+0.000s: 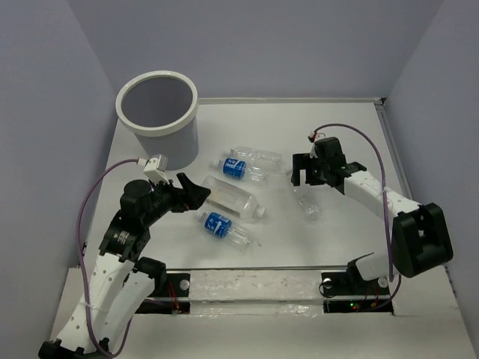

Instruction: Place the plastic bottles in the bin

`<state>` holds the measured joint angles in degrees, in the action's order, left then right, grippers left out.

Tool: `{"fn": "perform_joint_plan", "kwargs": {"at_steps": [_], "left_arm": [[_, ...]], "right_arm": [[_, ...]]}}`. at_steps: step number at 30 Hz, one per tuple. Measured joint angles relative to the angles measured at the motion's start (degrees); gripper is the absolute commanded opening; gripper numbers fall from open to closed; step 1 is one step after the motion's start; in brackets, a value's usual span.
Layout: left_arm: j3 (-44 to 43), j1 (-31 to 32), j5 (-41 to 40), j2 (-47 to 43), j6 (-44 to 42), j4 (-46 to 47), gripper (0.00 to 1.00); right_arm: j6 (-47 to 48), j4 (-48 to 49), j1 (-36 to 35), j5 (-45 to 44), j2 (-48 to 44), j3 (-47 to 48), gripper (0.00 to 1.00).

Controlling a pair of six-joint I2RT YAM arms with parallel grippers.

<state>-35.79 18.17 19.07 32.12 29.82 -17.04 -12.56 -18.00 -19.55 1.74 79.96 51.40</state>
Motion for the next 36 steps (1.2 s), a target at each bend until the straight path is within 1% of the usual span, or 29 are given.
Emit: {"fn": "perform_joint_plan", "kwargs": {"at_steps": [6,9,11,12,14,16,18,21,23,25,28,29,32,34,36], "left_arm": [[-0.17,-0.04,-0.37,0.66,-1.33,1.03,0.99],[-0.11,-0.07,-0.7,-0.33,-1.53,1.33,0.99],[0.2,-0.31,-0.74,-1.05,-1.57,1.64,0.99],[0.2,-0.44,-0.72,-1.4,-1.66,1.66,0.99],[0.2,-0.9,-0.63,-1.7,-1.81,2.01,0.99],[0.22,-1.66,-0.31,-1.88,-1.97,2.25,0.99],[0.31,-2.82,0.07,-2.14,-2.16,2.51,0.99],[0.31,-3.74,-0.15,-2.97,-2.4,2.6,0.99],[0.31,-3.89,-0.76,-4.09,-2.43,2.56,0.99],[0.31,-3.8,-2.03,-5.18,-2.4,2.56,0.99],[0.26,-3.26,-5.42,-6.14,-2.08,2.05,0.99],[0.22,-3.1,-7.28,-6.4,-1.7,1.53,0.99],[-0.13,-2.54,-12.52,-6.71,0.17,-0.61,0.99],[-0.83,-2.34,-17.11,-6.71,2.23,-3.1,0.99],[-1.42,-2.16,-19.98,-6.78,4.07,-4.85,0.99]], "right_arm": [[1.84,-0.55,-2.32,-1.88,7.8,3.67,0.98],[2.69,-1.09,-2.93,-3.1,12.55,6.08,0.9],[3.23,-1.4,-2.97,-3.96,15.1,7.89,0.77],[3.52,-1.6,-2.97,-4.44,16.09,8.76,0.72],[4.11,-1.97,-2.97,-5.38,17.14,9.9,0.57],[4.22,-2.49,-2.97,-6.47,17.18,10.34,0.49],[4.2,-3.15,-2.97,-7.82,16.76,10.36,0.45],[4.15,-4.79,-3.04,-9.01,14.78,10.34,0.45],[4.07,-5.92,-3.08,-9.6,11.85,10.36,0.45],[3.89,-7.32,-3.69,-10.14,6.71,11.04,0.45],[3.74,-8.55,-6.29,-10.16,0.9,16.57,0.45],[3.76,-7.96,-7.85,-10.27,-0.42,19.96,0.45],[3.82,-2.75,-13.2,-10.23,-0.98,29.24,0.45],[3.82,3.63,-17.0,-9.57,0.66,35.3,0.43],[3.52,9.81,-19.37,-7.45,3.45,39.87,0.43]]}}
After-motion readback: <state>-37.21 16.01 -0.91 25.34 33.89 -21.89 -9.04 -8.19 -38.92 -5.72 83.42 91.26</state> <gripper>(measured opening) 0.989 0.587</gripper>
